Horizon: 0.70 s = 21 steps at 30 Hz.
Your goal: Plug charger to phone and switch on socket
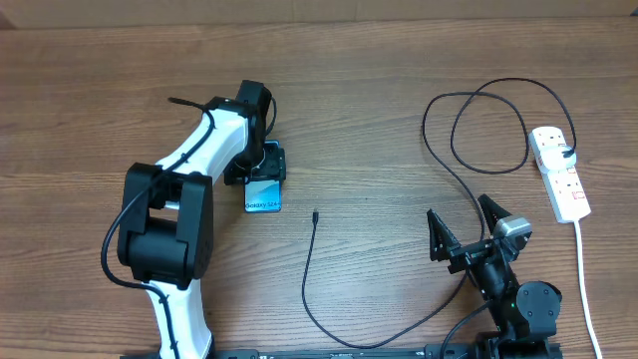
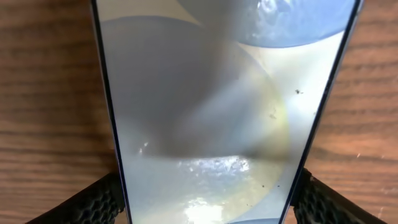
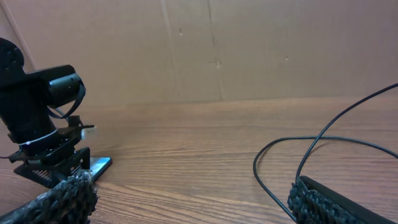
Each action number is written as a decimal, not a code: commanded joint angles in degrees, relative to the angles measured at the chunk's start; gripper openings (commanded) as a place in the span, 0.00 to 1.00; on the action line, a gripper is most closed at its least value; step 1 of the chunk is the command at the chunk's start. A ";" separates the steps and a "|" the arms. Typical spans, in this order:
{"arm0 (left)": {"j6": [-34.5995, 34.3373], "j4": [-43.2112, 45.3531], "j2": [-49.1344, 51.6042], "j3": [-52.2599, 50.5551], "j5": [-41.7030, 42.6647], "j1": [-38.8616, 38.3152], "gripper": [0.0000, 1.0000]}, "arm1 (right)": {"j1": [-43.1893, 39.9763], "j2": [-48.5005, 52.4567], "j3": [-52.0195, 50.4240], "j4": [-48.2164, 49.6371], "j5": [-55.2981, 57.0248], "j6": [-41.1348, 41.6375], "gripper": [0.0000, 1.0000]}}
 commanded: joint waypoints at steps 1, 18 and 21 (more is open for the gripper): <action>3.17 -1.92 2.95 1.09 6.29 0.55 0.76 | -0.31 0.00 -0.55 0.31 -0.31 0.17 1.00; 13.62 -5.97 2.93 4.63 37.20 4.92 0.77 | -0.31 0.00 -0.55 0.33 -1.53 0.24 1.00; 14.99 -6.51 2.93 4.63 42.14 5.64 0.77 | -0.31 0.00 -0.55 0.61 -11.89 0.26 1.00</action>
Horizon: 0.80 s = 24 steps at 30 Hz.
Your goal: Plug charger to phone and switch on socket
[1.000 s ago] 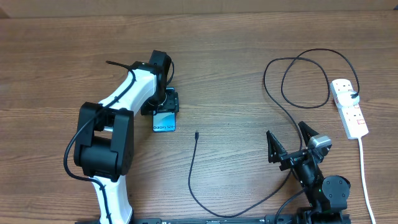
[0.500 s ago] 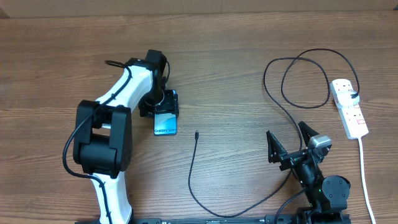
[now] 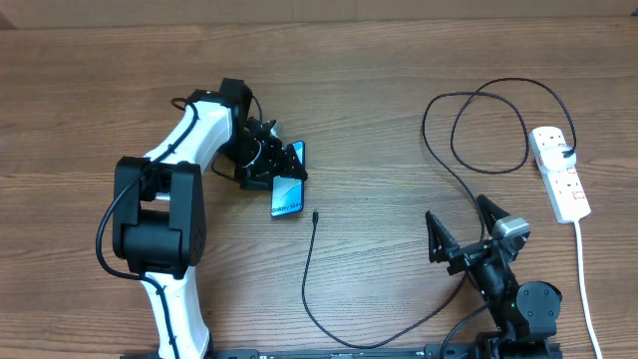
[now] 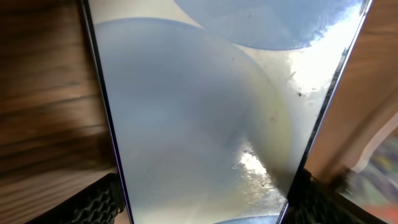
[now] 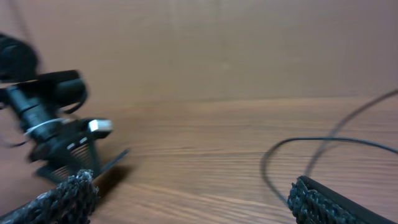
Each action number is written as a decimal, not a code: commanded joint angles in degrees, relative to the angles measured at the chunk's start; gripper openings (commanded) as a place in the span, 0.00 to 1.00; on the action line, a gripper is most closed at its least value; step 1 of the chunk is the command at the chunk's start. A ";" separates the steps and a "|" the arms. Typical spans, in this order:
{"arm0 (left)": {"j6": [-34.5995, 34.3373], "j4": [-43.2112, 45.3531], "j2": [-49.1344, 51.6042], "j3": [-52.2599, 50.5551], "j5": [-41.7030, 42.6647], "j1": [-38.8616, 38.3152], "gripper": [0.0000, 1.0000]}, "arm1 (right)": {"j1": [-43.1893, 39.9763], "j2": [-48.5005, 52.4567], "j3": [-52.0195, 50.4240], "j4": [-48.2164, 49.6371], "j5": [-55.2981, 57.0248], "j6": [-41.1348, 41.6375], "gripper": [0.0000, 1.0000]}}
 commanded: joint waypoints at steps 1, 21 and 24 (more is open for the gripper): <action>4.28 -0.50 0.39 1.42 11.37 0.92 0.78 | -0.31 0.00 -0.55 0.52 -12.31 0.26 1.00; 5.84 0.24 0.39 1.42 31.67 1.03 0.78 | -0.28 41.38 45.94 -36.92 -15.23 8.76 1.00; 5.25 1.33 0.39 1.42 32.06 1.03 0.77 | -0.28 51.19 54.14 -39.36 -25.51 7.17 1.00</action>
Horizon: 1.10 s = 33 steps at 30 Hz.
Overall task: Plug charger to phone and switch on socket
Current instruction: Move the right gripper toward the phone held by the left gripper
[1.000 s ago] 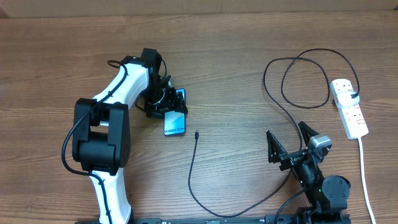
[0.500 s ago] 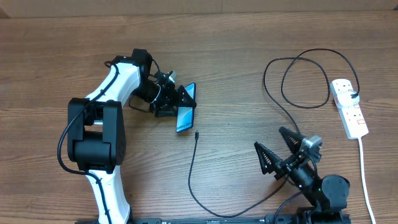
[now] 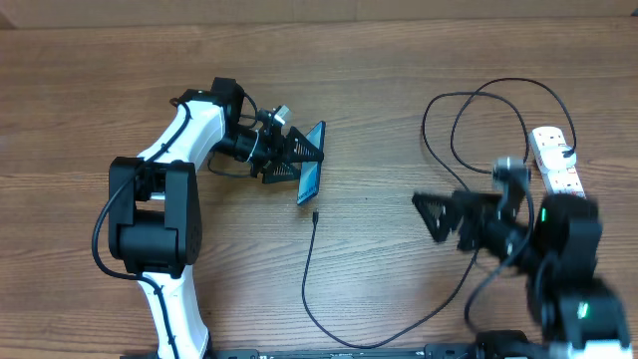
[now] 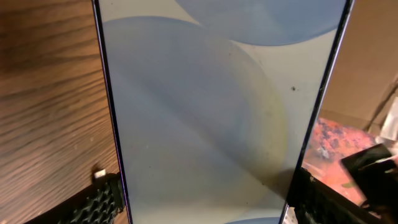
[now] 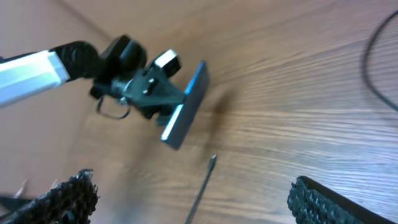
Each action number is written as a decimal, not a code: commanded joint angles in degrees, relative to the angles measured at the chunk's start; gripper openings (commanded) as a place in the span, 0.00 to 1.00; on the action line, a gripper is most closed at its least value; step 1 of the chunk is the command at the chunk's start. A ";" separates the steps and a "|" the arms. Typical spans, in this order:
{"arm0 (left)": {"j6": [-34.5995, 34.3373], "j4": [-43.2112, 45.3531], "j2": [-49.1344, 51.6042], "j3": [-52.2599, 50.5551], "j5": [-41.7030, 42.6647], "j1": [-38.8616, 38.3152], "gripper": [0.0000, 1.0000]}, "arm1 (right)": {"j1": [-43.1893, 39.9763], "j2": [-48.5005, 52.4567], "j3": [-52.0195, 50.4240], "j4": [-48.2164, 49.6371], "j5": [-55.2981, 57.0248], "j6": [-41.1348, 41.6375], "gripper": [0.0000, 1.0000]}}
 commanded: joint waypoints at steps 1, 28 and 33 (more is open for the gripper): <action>0.83 0.81 0.39 1.40 5.29 -0.02 0.77 | -0.24 10.84 8.24 -0.26 -14.49 -3.98 1.00; -1.07 3.04 0.39 1.40 0.55 -3.56 0.78 | 27.12 46.82 8.94 25.00 4.98 14.78 0.68; -1.07 3.02 0.39 1.40 0.52 -4.02 0.78 | 29.92 47.08 8.94 25.40 15.39 18.75 0.68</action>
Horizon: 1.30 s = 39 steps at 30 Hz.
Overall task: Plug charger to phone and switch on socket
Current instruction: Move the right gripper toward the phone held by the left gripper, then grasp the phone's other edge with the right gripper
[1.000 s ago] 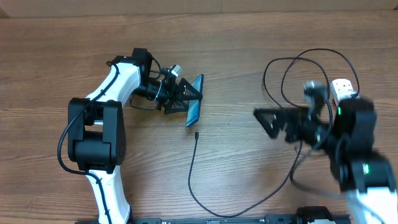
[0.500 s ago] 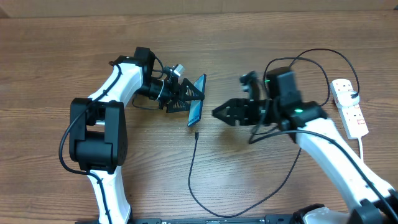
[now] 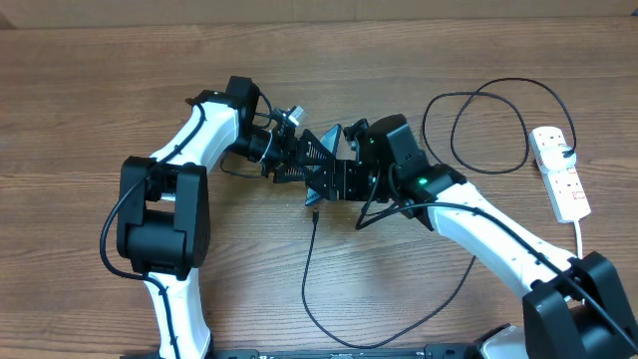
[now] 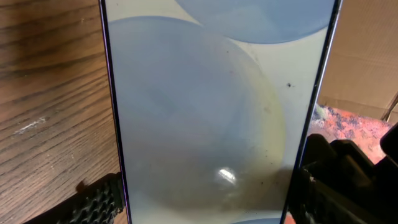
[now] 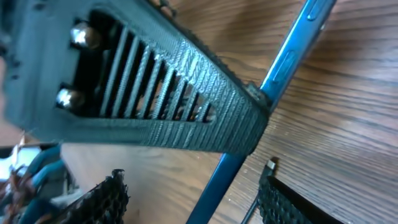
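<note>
My left gripper (image 3: pixel 304 160) is shut on the blue-edged phone (image 3: pixel 325 172), holding it tilted on edge above the table. The phone's pale screen (image 4: pixel 211 106) fills the left wrist view, a meshed finger (image 4: pixel 99 199) on each side. My right gripper (image 3: pixel 342 181) is open right at the phone, and the phone's blue edge (image 5: pixel 283 68) runs between its fingers (image 5: pixel 298 199). The black charger cable (image 3: pixel 307 269) lies on the table, its plug tip (image 3: pixel 313 211) just below the phone and beside the right finger (image 5: pixel 271 164). The white power strip (image 3: pixel 558 175) lies at the far right.
The cable makes loose loops (image 3: pixel 478 125) between the arms and the power strip. A white lead (image 3: pixel 583 289) runs from the strip to the front edge. The wooden table (image 3: pixel 100 120) is bare on the left.
My right arm was out to the right with its open gripper in the air; now that gripper is at the phone. The left gripper and phone have shifted slightly right.
The phone lay flat under my shut left gripper while the right arm stood at the front right. Then the phone was further right and tilted. Then it was on edge above the cable tip, the right arm raised. Now the open right gripper straddles the phone.
</note>
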Each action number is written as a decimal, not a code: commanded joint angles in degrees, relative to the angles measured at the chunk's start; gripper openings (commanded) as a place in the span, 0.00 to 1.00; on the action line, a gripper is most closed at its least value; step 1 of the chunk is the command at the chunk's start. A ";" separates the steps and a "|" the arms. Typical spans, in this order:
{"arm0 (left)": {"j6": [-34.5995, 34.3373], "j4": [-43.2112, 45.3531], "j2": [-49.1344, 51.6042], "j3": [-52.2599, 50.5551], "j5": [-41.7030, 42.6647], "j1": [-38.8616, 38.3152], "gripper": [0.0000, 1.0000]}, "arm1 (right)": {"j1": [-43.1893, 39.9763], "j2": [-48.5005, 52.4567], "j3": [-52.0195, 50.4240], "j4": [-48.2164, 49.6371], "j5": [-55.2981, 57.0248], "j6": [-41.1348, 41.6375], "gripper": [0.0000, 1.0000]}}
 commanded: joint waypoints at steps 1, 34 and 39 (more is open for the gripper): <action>-0.63 0.22 0.39 1.40 1.57 -0.68 0.78 | 2.12 0.28 0.50 0.81 9.62 4.92 0.67; 0.31 0.44 0.39 1.40 1.51 -0.22 0.93 | 1.05 0.22 0.52 1.86 13.40 10.23 0.04; 5.90 0.68 0.39 1.40 15.32 1.42 0.90 | -3.02 0.22 0.52 3.13 1.40 10.23 0.04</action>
